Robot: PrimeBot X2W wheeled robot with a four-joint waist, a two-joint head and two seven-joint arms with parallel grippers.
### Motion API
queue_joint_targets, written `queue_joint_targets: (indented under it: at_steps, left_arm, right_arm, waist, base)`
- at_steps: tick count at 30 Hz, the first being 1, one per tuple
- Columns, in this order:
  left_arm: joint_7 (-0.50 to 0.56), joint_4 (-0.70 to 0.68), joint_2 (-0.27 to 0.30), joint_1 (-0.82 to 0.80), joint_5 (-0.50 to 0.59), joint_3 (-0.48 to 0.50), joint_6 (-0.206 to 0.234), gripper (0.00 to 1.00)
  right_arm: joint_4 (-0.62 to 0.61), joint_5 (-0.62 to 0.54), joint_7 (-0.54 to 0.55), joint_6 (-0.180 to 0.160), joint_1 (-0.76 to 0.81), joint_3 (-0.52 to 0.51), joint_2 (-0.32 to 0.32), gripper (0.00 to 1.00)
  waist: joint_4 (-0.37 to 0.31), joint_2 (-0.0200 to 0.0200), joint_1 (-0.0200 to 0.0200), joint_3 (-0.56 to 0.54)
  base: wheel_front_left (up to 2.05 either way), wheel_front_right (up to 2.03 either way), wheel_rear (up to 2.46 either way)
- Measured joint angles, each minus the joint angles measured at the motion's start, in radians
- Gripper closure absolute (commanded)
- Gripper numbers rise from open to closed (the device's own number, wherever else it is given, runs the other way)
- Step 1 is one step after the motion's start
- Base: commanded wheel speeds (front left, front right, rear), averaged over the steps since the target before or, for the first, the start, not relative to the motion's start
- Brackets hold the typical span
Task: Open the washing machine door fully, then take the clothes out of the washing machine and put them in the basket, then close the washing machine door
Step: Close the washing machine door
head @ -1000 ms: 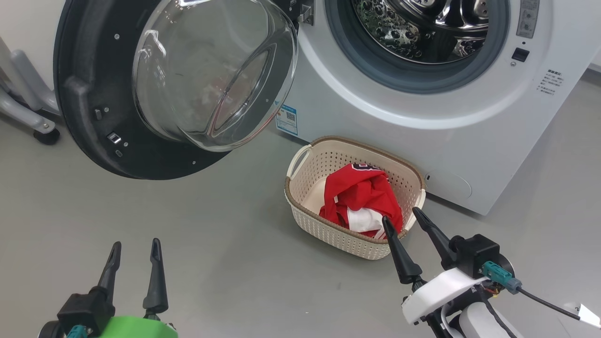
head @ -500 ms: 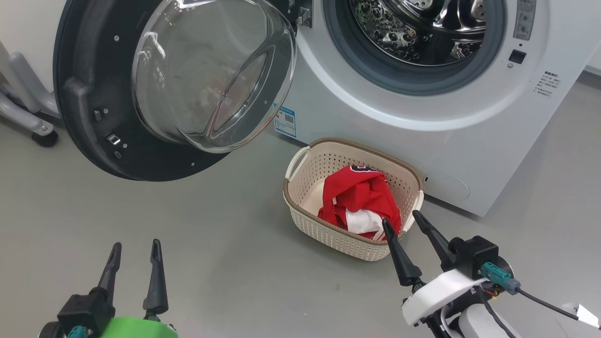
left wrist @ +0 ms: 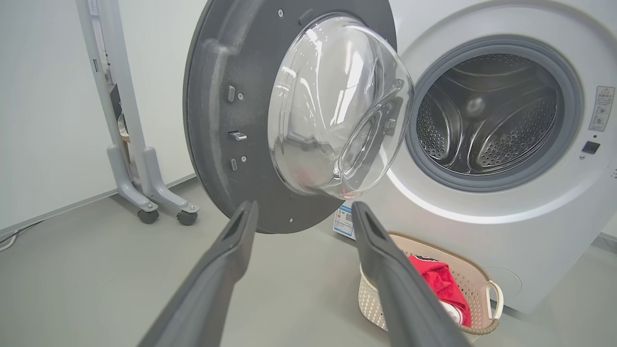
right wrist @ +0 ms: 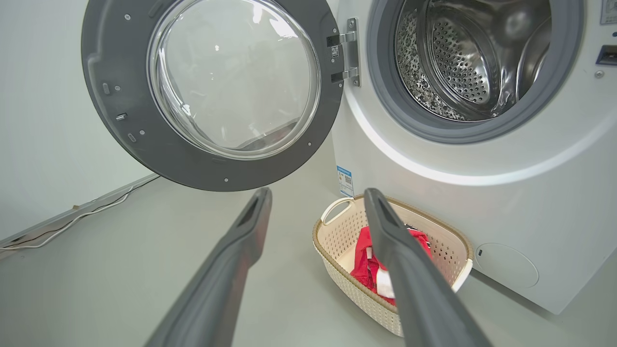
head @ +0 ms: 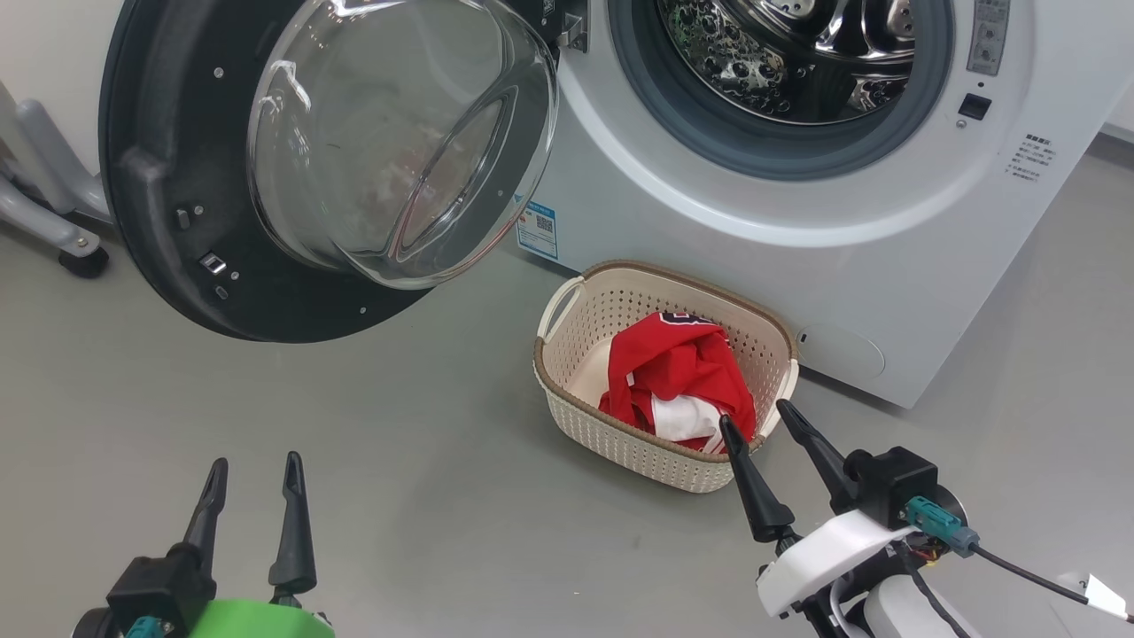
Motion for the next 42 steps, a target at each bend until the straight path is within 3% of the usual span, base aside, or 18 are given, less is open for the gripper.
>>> queue_joint_targets:
  at_steps: [11, 12, 13, 14, 15, 31, 42]
  left_arm:
    - [0.0, -0.002, 0.0, 0.003, 0.0, 0.0, 0.0, 0.0]
    - [0.0, -0.002, 0.0, 0.003, 0.0, 0.0, 0.0, 0.14]
    - [0.0, -0.002, 0.0, 0.004, 0.0, 0.0, 0.0, 0.57]
    - [0.0, -0.004, 0.0, 0.005, 0.001, 0.0, 0.0, 0.86]
    - [0.0, -0.007, 0.0, 0.008, 0.001, 0.0, 0.0, 1.0]
    - [0.0, -0.086, 0.026, -0.011, 0.02, 0.055, -0.007, 1.0]
    - [-0.005, -0.194, 0.205, -0.192, 0.012, 0.264, -0.015, 1.0]
  right_arm:
    - [0.002, 0.0, 0.0, 0.0, -0.004, 0.013, -0.002, 0.0]
    - [0.002, 0.0, 0.0, 0.0, -0.004, 0.013, -0.003, 0.0]
    - [0.002, 0.0, 0.0, 0.0, -0.004, 0.014, -0.003, 0.0]
    - [0.001, 0.0, 0.0, 0.0, -0.004, 0.014, -0.004, 0.0]
    - [0.0, 0.0, 0.0, 0.0, -0.004, 0.014, -0.005, 0.0]
    - [-0.053, -0.012, 0.01, -0.011, -0.005, 0.012, -0.053, 0.0]
    - [-0.12, -0.04, 0.053, -0.012, -0.031, 0.016, -0.095, 0.0]
  waist:
    - [-0.002, 0.0, 0.0, -0.002]
    - [-0.002, 0.0, 0.0, -0.001]
    - [-0.003, 0.0, 0.0, 0.001]
    - [-0.003, 0.0, 0.0, 0.003]
    - [-0.003, 0.0, 0.0, 0.006]
    - [0.003, 0.0, 0.0, 0.094]
    - [-0.023, 0.0, 0.0, 0.204]
  base:
    - [0.0, 0.0, 0.0]
    - [0.0, 0.0, 0.0]
    - [0.0, 0.0, 0.0]
    - [0.0, 0.0, 0.0]
    - [0.0, 0.0, 0.0]
    - [0.0, 0.0, 0.0]
    - [0.0, 0.0, 0.0]
